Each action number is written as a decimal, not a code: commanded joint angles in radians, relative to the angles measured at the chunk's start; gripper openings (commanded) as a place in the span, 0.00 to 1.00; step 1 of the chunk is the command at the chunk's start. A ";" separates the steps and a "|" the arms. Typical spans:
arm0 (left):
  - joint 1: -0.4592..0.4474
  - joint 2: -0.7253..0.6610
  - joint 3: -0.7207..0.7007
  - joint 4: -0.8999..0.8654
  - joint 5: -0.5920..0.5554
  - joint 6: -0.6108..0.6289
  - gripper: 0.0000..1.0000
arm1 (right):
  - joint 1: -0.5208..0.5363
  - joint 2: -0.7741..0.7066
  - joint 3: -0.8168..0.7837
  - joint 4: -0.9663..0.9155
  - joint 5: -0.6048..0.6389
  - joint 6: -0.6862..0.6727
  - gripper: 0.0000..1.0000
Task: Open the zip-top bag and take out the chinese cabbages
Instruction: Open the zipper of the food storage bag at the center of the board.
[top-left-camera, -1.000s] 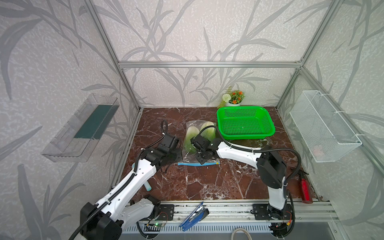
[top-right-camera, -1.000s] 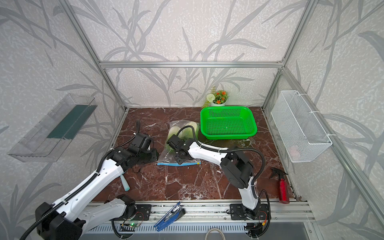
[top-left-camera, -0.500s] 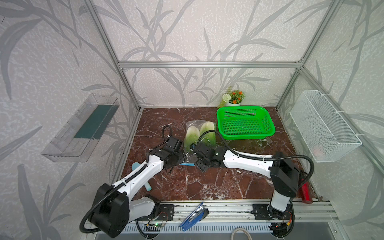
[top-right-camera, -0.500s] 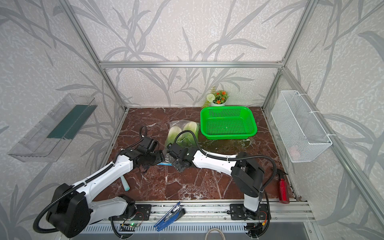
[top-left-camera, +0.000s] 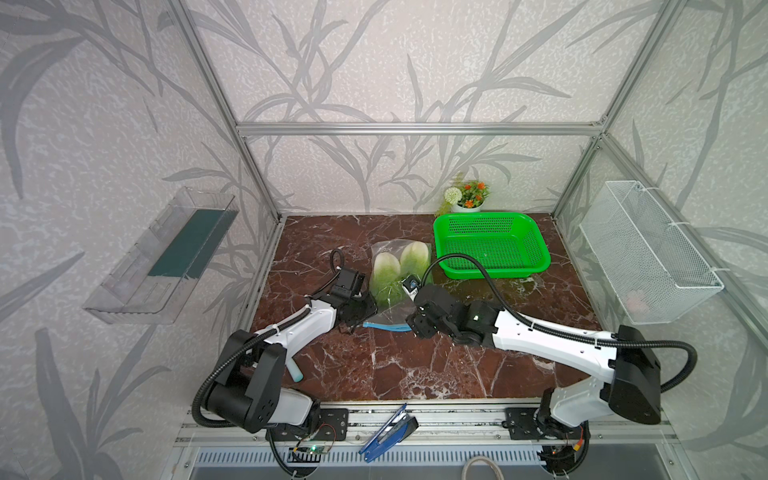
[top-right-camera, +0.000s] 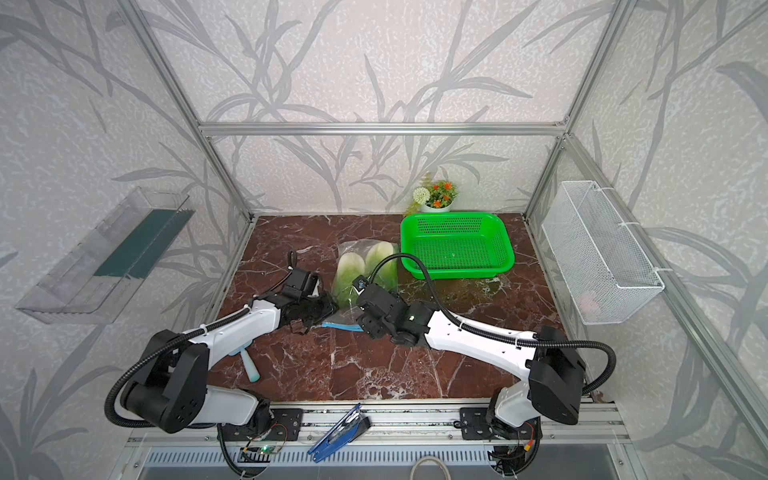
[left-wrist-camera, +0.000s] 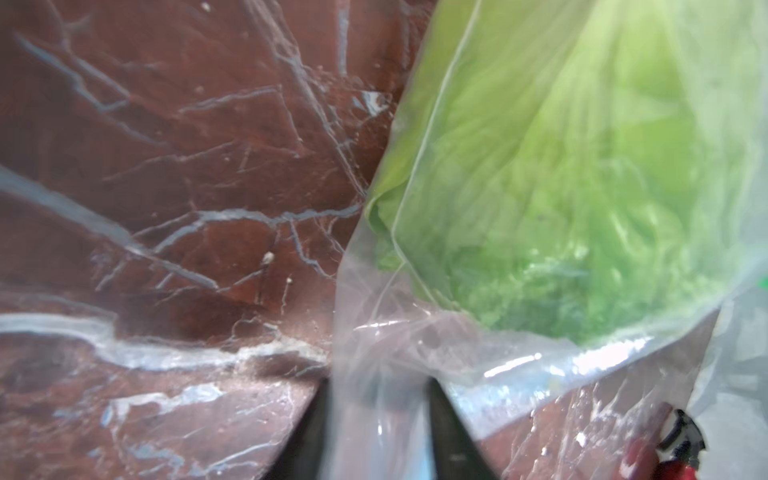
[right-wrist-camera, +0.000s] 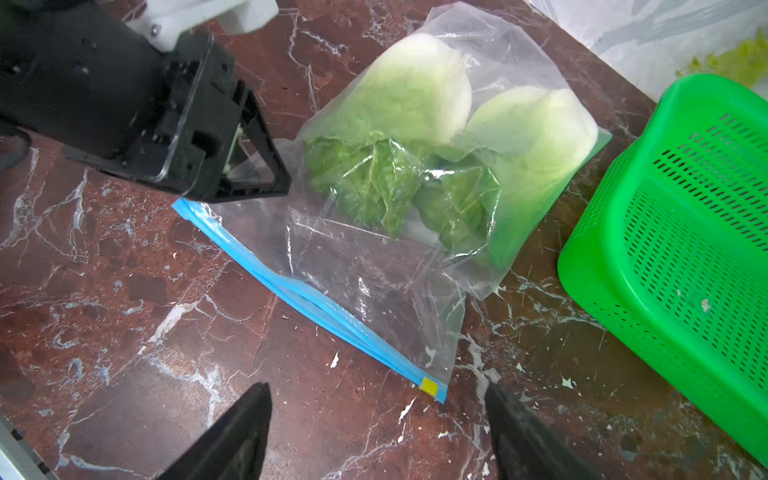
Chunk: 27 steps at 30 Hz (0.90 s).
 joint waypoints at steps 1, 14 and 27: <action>0.004 -0.051 -0.001 0.035 0.047 -0.023 0.07 | -0.003 0.002 -0.006 0.004 0.009 0.012 0.82; 0.004 -0.196 0.203 -0.092 0.041 -0.012 0.00 | -0.008 -0.027 -0.069 0.032 0.002 -0.161 0.84; 0.003 -0.266 0.164 -0.049 0.070 -0.061 0.00 | -0.124 -0.257 -0.167 0.132 -0.110 0.382 0.29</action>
